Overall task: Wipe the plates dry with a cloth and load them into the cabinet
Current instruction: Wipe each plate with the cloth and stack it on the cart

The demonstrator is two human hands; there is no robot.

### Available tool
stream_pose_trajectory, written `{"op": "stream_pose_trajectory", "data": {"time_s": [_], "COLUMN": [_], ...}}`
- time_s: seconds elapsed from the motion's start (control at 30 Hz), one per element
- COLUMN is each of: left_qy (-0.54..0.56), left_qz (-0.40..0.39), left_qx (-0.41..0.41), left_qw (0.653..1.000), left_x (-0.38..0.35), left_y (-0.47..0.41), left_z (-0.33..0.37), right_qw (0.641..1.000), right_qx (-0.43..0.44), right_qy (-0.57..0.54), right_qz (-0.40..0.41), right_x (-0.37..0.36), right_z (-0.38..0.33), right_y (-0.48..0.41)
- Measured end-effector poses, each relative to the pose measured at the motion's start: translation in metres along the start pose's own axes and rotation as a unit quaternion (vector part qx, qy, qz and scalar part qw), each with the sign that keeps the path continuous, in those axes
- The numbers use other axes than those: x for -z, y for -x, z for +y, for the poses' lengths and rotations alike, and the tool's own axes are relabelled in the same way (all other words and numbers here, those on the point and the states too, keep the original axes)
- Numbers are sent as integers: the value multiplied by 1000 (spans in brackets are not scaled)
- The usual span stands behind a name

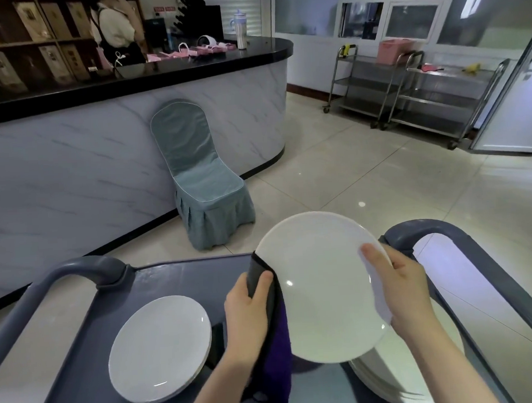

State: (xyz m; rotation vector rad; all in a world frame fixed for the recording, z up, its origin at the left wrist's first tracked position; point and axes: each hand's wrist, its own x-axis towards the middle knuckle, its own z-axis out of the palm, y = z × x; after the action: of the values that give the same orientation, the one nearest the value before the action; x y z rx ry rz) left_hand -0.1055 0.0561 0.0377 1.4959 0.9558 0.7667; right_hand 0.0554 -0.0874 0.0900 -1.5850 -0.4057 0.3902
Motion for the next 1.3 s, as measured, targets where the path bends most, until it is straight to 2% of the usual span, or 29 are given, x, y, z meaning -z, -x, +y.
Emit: {"op": "stream_pose_trajectory", "data": {"time_s": [0.1,0.2,0.33,0.37,0.43,0.53,0.6,0.63,0.7,0.8,0.87,0.9,0.97,1.03,1.07,1.1,1.17,1.23,1.3], "left_qy": [-58,-148,-245,-242,-201,-61,11,-3,-101,-201,-233,-228,-170,-56,-4,16,-21,-76,-153], "left_qz": [-24,-92,-232,-242,-195,-41,15,22,-9,-175,-233,-226,-141,-37,-17,-15,-40,-101,-189], "left_qx": [-70,-145,-229,-228,-197,-72,13,17,-44,-145,-168,-167,-136,-48,5,41,47,0,-67], "left_qw": [996,974,913,912,940,995,1000,1000,994,953,929,932,966,997,1000,999,998,992,968], "left_x": [15,26,18,16,16,17,17,19,28,30,26,25,26,28,28,27,29,33,31], "left_y": [-23,-41,-42,-40,-34,-19,-13,-16,-29,-44,-44,-43,-37,-25,-18,-13,-13,-20,-27], "left_z": [18,36,46,45,37,14,7,8,16,34,37,34,22,4,-3,-8,-13,-7,5], "right_qw": [998,985,921,911,923,974,992,996,994,965,941,939,962,991,996,997,991,972,936], "right_qx": [21,73,141,152,145,94,52,39,34,78,105,113,95,33,7,-2,15,41,72], "right_qy": [52,99,252,265,239,138,69,53,57,145,200,203,149,55,29,34,87,137,206], "right_qz": [-32,-120,-260,-276,-265,-154,-87,-67,-83,-202,-252,-253,-209,-116,-82,-71,-104,-189,-276], "right_x": [-2,-3,-26,-29,-24,-14,-17,-19,-21,-26,-32,-32,-28,-22,-21,-21,-19,-19,-24], "right_z": [4,-9,-13,-12,-11,-3,2,5,10,5,1,0,-1,4,7,10,11,6,3], "right_y": [3,-1,0,1,-3,-9,-2,3,9,8,7,6,4,3,3,3,3,1,2]}}
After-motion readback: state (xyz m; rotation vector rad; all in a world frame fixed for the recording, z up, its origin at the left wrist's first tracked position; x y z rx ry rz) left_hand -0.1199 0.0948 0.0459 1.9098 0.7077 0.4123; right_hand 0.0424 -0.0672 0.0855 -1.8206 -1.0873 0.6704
